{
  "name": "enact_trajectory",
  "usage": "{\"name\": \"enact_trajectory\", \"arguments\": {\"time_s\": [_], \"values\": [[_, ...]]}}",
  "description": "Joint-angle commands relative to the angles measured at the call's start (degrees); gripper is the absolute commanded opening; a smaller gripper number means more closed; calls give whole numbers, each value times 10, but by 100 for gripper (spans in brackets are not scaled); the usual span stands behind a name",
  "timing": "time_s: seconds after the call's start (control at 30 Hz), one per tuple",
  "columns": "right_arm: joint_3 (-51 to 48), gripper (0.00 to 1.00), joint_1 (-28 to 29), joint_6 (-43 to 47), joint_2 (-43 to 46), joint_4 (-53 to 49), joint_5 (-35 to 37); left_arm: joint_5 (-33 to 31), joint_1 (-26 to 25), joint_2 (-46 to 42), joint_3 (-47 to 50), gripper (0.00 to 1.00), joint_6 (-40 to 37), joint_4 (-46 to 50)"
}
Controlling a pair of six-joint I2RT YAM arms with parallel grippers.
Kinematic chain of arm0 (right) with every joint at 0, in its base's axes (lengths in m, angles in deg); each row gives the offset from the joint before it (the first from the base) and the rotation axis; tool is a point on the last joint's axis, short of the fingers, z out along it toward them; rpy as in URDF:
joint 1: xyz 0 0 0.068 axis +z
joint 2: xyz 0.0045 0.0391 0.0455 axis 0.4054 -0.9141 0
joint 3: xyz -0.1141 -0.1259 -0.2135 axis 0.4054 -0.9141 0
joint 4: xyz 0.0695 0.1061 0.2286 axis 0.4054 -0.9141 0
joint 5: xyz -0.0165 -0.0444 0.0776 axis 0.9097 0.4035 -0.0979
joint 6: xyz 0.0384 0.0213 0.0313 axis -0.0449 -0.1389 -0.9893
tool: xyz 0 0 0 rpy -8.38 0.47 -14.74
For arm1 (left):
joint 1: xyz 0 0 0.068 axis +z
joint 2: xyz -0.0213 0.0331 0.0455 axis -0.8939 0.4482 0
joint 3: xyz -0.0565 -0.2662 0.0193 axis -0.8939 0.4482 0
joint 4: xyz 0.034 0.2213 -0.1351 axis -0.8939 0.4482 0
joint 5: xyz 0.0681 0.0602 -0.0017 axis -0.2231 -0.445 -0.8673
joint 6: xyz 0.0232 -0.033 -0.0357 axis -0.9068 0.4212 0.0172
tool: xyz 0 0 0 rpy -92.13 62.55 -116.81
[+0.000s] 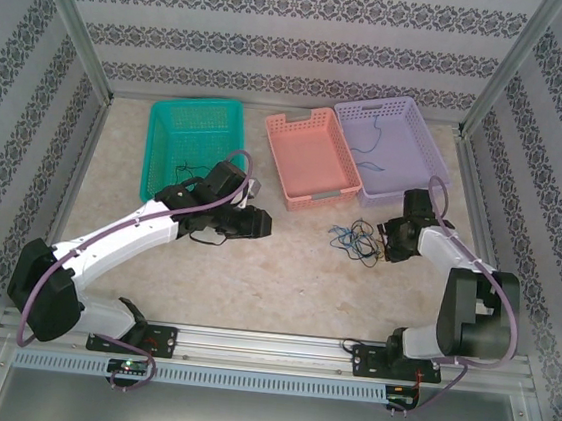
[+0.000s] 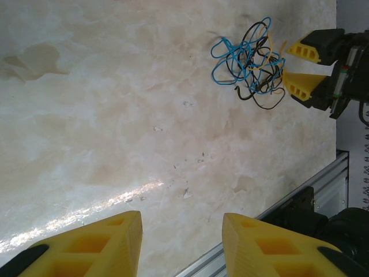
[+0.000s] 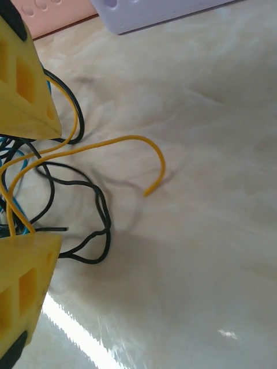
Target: Untangle the cables
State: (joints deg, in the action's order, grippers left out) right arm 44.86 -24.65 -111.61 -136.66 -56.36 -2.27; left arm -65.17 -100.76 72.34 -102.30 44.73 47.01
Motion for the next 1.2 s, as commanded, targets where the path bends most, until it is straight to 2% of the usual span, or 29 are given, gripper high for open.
{"name": "enact_trajectory", "arguments": {"time_s": [0.0,0.2,0.3,0.37,0.5,0.7,0.8,0.93,1.0,1.07,1.17], "values": [[32,43,17,25,-49,7,-24,-8,-9,-15,1,42,5,-14],[78,18,128,81,-84,-35,-5,-16,-12,-15,1,43,1,-10],[75,0,187,73,-67,-45,20,-19,-13,-13,3,44,1,-10],[79,0,224,65,-56,-51,35,-20,-13,-13,9,47,4,-13],[95,0,303,42,-57,-35,42,-21,-13,-4,27,62,29,-26],[126,0,371,39,-90,-28,21,1,-22,52,32,64,45,-67],[117,0,372,55,-75,-49,26,5,-28,85,11,64,30,-76],[77,1,338,102,1,-80,60,13,-36,125,-20,61,24,-81],[65,17,316,144,38,-104,78,14,-42,136,-29,60,23,-81],[53,28,291,196,67,-121,81,12,-45,141,-34,58,24,-79],[46,32,276,288,70,-141,78,13,-46,144,-30,55,29,-84]]}}
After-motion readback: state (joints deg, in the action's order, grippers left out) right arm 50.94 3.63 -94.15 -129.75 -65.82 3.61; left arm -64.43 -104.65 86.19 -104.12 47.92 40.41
